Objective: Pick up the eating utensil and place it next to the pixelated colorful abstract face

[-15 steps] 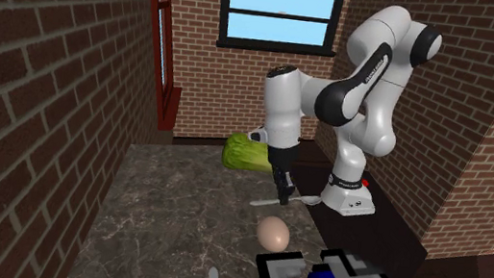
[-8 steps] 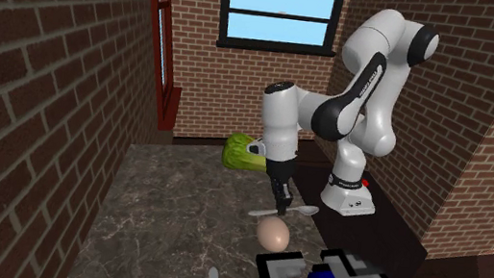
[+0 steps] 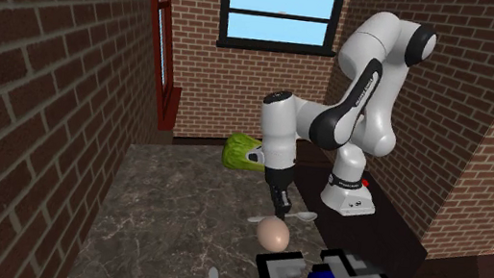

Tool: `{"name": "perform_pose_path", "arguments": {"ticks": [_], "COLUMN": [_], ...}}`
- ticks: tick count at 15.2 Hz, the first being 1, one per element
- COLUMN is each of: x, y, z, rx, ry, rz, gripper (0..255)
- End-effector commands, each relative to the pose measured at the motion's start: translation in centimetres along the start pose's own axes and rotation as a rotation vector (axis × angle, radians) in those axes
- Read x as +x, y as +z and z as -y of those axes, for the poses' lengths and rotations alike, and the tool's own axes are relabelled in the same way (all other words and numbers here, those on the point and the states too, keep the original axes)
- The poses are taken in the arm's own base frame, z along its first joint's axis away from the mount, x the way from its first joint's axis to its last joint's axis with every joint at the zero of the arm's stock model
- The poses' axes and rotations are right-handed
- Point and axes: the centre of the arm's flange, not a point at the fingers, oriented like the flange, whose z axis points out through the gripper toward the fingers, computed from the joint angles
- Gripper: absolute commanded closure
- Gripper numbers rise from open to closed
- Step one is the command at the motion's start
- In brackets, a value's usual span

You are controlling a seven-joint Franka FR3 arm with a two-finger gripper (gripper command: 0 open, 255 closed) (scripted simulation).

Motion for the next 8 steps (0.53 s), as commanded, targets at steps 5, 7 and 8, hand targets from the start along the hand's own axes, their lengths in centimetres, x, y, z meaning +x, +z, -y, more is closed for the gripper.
{"name": "perform_pose_path", "arguments": {"ticks": [5,7,8], "x": [0.00,0.00,0.01], "y": [0.03,0.03,0.03], "z": [0.00,0.00,0.00], "rx": [0.000,0.000,0.000], "ry": [0.000,0.000,0.000], "rz": [0.000,0.000,0.000], "gripper": [0,0,0]}}
